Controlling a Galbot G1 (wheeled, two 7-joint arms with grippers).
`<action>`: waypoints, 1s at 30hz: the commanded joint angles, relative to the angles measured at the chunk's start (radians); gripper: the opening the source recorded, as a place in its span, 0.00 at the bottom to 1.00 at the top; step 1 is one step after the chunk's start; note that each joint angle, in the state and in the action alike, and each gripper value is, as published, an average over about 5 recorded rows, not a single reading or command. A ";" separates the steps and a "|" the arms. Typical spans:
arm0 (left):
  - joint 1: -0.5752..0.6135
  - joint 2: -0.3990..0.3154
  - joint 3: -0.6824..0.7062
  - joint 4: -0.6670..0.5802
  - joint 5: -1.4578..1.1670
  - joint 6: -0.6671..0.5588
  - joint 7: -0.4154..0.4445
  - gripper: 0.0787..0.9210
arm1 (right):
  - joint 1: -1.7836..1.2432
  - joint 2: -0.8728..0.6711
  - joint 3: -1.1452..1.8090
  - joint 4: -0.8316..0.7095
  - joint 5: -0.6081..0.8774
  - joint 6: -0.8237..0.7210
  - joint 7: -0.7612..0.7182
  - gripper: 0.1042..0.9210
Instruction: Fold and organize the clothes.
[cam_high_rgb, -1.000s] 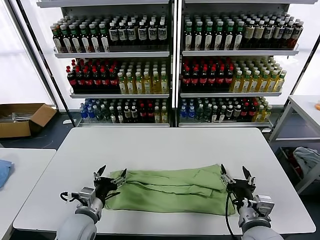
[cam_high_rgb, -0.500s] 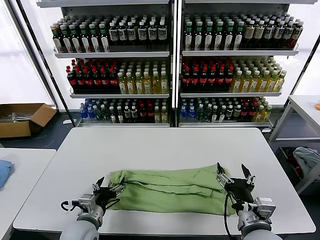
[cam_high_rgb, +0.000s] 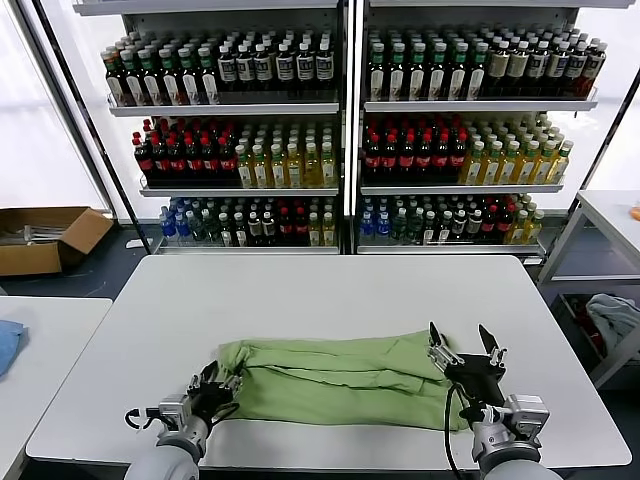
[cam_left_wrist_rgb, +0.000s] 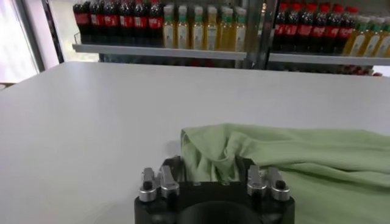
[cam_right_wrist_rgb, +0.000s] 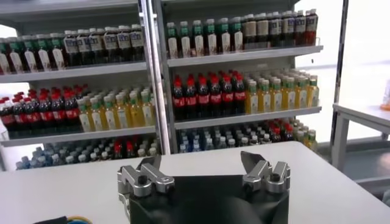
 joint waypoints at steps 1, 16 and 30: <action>0.000 -0.008 -0.001 0.027 -0.005 -0.012 0.002 0.56 | 0.000 0.000 -0.005 0.005 -0.003 -0.001 0.001 0.88; -0.075 0.180 -0.184 0.047 -0.032 -0.035 0.007 0.06 | 0.023 -0.009 -0.016 -0.004 -0.007 -0.007 0.010 0.88; -0.162 0.609 -0.501 0.205 -0.111 -0.045 0.072 0.02 | 0.076 0.004 -0.069 -0.028 -0.010 -0.018 0.023 0.88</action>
